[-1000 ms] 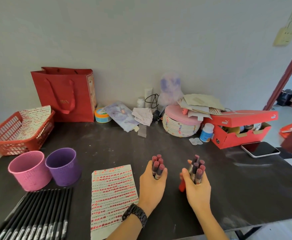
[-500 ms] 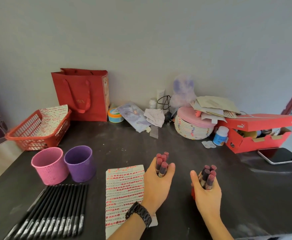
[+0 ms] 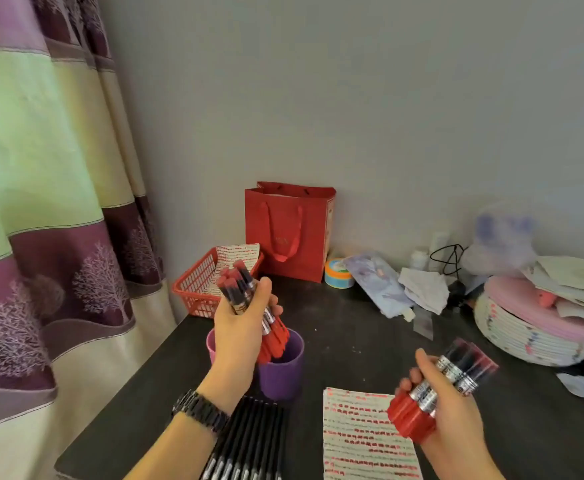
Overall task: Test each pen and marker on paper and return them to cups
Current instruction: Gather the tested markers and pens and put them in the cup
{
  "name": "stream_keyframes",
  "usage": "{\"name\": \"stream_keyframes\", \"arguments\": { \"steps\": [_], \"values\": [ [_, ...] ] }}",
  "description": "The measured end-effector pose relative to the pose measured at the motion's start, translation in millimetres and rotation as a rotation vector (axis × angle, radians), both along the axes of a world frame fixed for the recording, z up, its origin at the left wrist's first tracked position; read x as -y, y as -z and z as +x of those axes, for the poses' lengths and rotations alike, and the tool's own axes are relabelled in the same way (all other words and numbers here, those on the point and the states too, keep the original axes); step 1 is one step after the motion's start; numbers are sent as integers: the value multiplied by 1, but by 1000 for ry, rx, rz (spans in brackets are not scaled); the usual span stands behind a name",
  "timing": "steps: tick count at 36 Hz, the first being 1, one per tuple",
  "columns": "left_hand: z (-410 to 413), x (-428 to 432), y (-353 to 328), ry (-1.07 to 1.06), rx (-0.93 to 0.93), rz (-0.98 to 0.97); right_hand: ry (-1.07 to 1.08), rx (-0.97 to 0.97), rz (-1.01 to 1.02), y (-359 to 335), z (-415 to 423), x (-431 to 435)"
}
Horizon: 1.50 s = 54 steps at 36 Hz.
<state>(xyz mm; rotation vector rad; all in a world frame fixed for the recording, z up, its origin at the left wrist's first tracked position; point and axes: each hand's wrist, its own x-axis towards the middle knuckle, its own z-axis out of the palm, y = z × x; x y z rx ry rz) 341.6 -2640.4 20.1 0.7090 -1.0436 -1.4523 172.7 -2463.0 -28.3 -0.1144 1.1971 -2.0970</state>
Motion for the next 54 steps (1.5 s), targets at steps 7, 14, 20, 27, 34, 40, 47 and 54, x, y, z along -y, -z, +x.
{"name": "stream_keyframes", "arguments": {
  "steps": [7, 14, 20, 27, 34, 40, 47, 54],
  "values": [
    [41, 65, 1, -123, -127, 159, -193, 70, -83, -24, 42, 61],
    [42, 93, 31, -45, -73, 228, -263, 46, -116, -22, 64, 92],
    [38, 103, 54, -34, 200, 76, -281, 10, -76, -16, 63, 89],
    [42, 109, 83, 29, 688, -23, -274, -2, -83, -13, 58, 81],
    [44, 116, 92, 72, 640, 118, -298, -53, -99, -13, 60, 78],
    [43, 111, 92, 63, 515, 153, -314, -57, -99, -16, 67, 82],
    [43, 111, 94, 65, 394, 220, -316, -21, -116, -24, 79, 112],
    [36, 109, 101, 80, 397, 157, -261, -9, -35, -30, 100, 175]
  ]
}}
